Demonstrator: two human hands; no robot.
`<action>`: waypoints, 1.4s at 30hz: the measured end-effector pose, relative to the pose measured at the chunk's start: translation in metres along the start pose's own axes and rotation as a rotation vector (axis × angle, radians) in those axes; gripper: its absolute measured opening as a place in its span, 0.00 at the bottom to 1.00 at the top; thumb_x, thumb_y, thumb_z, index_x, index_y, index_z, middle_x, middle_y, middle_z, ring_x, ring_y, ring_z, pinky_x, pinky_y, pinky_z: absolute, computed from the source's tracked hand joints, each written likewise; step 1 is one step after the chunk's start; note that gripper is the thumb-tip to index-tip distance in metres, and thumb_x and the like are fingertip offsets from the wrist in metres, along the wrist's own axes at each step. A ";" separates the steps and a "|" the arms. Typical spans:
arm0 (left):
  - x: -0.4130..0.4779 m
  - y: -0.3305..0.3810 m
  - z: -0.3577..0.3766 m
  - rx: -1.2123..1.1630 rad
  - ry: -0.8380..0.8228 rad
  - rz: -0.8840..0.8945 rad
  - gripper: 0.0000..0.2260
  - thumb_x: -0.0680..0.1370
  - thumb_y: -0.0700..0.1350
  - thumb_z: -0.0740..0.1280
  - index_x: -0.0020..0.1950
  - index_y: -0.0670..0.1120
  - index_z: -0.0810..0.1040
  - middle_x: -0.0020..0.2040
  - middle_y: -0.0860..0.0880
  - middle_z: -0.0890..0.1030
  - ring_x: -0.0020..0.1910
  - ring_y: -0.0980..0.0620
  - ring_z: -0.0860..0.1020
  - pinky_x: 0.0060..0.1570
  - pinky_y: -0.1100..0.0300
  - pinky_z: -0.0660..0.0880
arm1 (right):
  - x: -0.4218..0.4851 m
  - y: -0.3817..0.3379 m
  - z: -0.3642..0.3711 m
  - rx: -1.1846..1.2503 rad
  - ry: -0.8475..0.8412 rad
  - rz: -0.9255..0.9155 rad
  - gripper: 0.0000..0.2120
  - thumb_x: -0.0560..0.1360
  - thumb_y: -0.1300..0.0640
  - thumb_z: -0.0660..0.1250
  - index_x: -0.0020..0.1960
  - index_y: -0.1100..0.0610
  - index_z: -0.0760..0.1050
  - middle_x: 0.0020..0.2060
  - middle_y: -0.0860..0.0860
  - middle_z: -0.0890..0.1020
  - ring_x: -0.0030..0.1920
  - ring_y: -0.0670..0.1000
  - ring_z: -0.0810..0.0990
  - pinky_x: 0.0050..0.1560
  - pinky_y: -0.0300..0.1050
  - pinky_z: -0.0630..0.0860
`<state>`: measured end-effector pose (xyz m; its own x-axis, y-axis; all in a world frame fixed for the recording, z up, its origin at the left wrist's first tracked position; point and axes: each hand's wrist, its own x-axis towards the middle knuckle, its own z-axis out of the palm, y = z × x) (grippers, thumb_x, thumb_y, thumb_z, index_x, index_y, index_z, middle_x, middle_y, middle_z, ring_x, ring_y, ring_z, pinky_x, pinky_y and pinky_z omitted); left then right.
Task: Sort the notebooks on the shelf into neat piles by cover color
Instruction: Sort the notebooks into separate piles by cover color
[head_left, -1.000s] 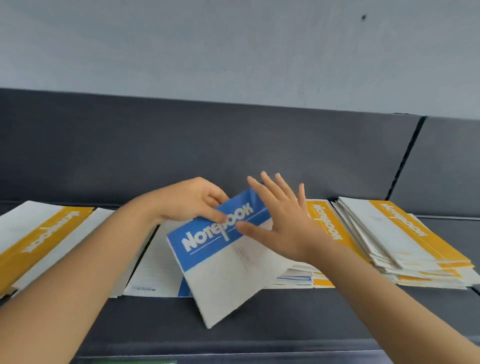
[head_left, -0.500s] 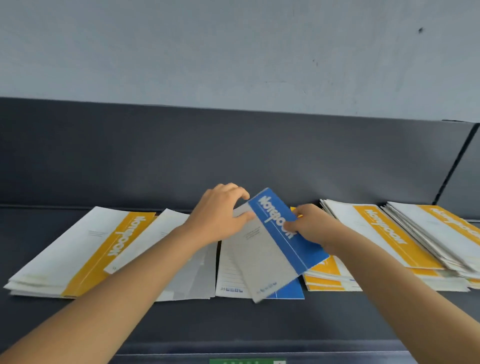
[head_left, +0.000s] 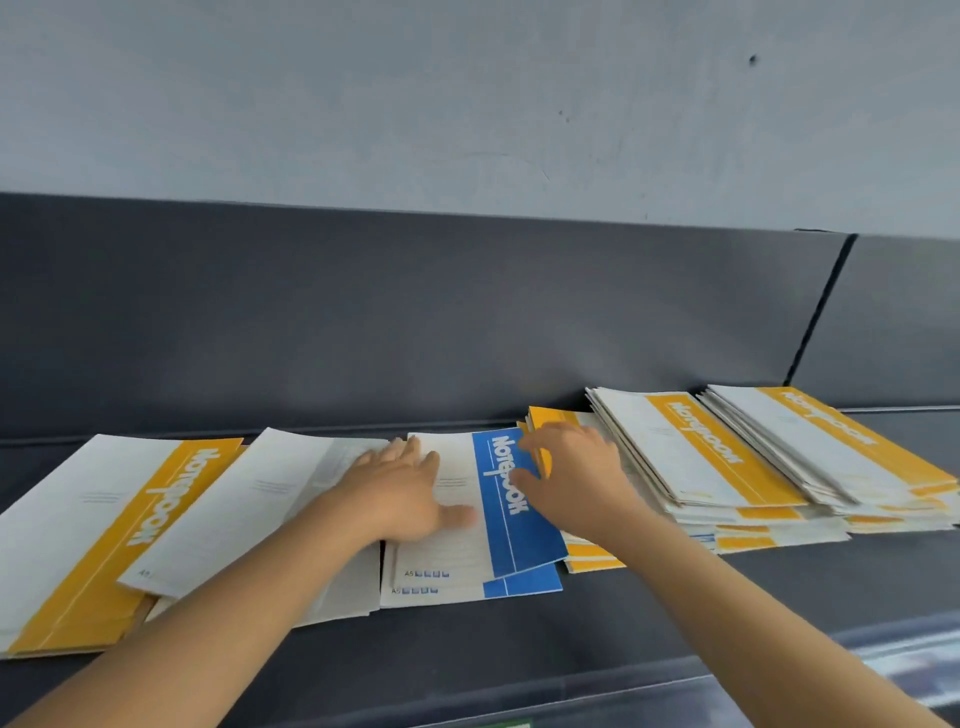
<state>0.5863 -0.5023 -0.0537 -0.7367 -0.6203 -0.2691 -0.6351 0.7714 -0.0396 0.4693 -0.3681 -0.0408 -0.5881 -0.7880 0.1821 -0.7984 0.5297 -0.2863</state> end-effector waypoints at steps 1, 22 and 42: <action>0.003 -0.003 0.000 -0.013 0.012 -0.080 0.47 0.72 0.76 0.51 0.80 0.48 0.42 0.79 0.43 0.39 0.78 0.41 0.42 0.74 0.42 0.46 | 0.003 0.012 -0.006 0.008 0.082 0.010 0.18 0.78 0.45 0.62 0.65 0.50 0.72 0.66 0.48 0.73 0.67 0.52 0.67 0.64 0.49 0.64; 0.029 0.150 -0.041 -0.634 0.293 0.043 0.20 0.76 0.63 0.64 0.58 0.49 0.73 0.55 0.51 0.80 0.53 0.51 0.79 0.52 0.52 0.77 | 0.015 0.150 -0.042 0.025 -0.091 0.092 0.18 0.81 0.50 0.48 0.55 0.55 0.74 0.48 0.54 0.79 0.51 0.58 0.74 0.50 0.48 0.69; -0.031 -0.012 -0.035 -1.165 0.495 0.047 0.17 0.73 0.40 0.74 0.60 0.49 0.76 0.52 0.54 0.83 0.50 0.55 0.82 0.48 0.57 0.79 | 0.022 -0.015 -0.018 0.629 -0.059 -0.063 0.34 0.72 0.51 0.72 0.73 0.49 0.59 0.67 0.50 0.69 0.59 0.51 0.73 0.47 0.42 0.72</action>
<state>0.6092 -0.4973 -0.0115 -0.6115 -0.7768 0.1503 -0.2480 0.3686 0.8959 0.4661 -0.3872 -0.0158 -0.5198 -0.8372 0.1700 -0.5925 0.2100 -0.7778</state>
